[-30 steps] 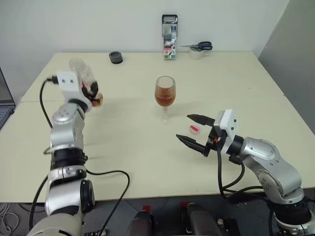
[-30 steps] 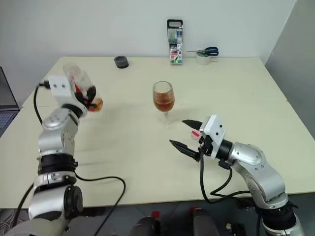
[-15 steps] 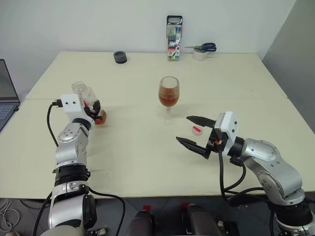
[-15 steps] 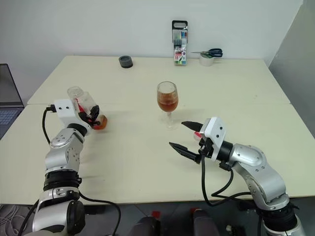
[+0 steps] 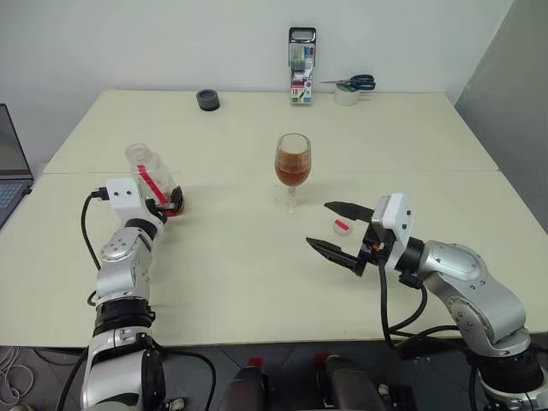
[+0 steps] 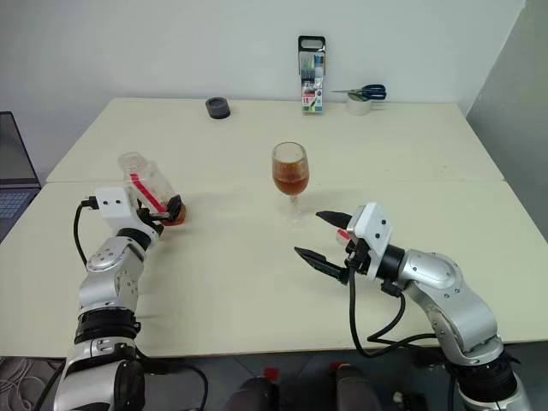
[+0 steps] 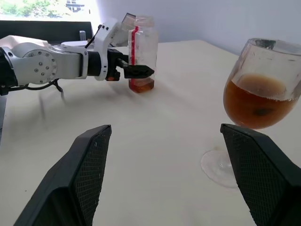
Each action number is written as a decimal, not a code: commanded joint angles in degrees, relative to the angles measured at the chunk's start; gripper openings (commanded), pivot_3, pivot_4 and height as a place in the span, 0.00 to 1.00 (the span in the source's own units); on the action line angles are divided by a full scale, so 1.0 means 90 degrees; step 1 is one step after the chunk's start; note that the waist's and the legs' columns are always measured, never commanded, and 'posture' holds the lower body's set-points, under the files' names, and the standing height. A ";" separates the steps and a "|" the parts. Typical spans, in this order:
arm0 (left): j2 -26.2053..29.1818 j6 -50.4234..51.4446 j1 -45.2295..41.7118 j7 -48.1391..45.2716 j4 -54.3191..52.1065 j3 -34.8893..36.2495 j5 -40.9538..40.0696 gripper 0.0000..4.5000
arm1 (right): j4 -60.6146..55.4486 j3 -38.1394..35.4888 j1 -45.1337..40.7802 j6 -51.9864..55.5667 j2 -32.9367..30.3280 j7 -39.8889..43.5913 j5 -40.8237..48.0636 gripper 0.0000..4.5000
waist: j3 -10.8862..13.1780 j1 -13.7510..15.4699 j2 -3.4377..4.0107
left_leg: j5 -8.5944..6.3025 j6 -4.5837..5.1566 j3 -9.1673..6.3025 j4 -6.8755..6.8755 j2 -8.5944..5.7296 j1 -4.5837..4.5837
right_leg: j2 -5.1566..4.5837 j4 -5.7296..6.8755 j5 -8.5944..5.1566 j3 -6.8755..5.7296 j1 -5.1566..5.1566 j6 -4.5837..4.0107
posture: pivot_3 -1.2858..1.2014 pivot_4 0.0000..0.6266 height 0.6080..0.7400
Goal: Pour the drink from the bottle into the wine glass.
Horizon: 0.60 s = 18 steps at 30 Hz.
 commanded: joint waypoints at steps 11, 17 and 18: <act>-0.0055 0.0959 0.1787 0.0046 -0.2254 0.0192 -0.0517 1.00 | -0.0341 -0.1671 -0.2012 0.2106 -0.0313 -0.1158 0.2062 0.88 | -0.0003 -0.0002 0.0000 | -0.0001 0.0002 -0.0010 -0.0010 0.0009 0.0003 | 0.0002 -0.0002 0.0000 -0.0002 0.0002 -0.0001 | 0.52 0.24 1.00; -0.0132 0.1426 0.2329 0.0086 -0.3215 0.0012 -0.0606 1.00 | -0.0421 -0.1599 -0.1320 0.2133 -0.0419 -0.1655 0.1624 0.88 | -0.0009 0.0076 -0.0010 | -0.0002 0.0004 -0.0003 -0.0008 -0.0001 0.0000 | -0.0008 -0.0009 0.0000 0.0000 0.0007 -0.0001 | 0.52 0.24 1.00; -0.0156 0.1474 0.2413 0.0105 -0.3347 0.0005 -0.0606 1.00 | -0.0444 -0.1557 -0.1027 0.2112 -0.0444 -0.1778 0.1446 0.88 | -0.0009 0.0076 -0.0010 | -0.0002 0.0004 -0.0003 -0.0009 -0.0001 -0.0001 | -0.0008 -0.0011 0.0000 0.0000 0.0007 -0.0001 | 0.52 0.24 1.00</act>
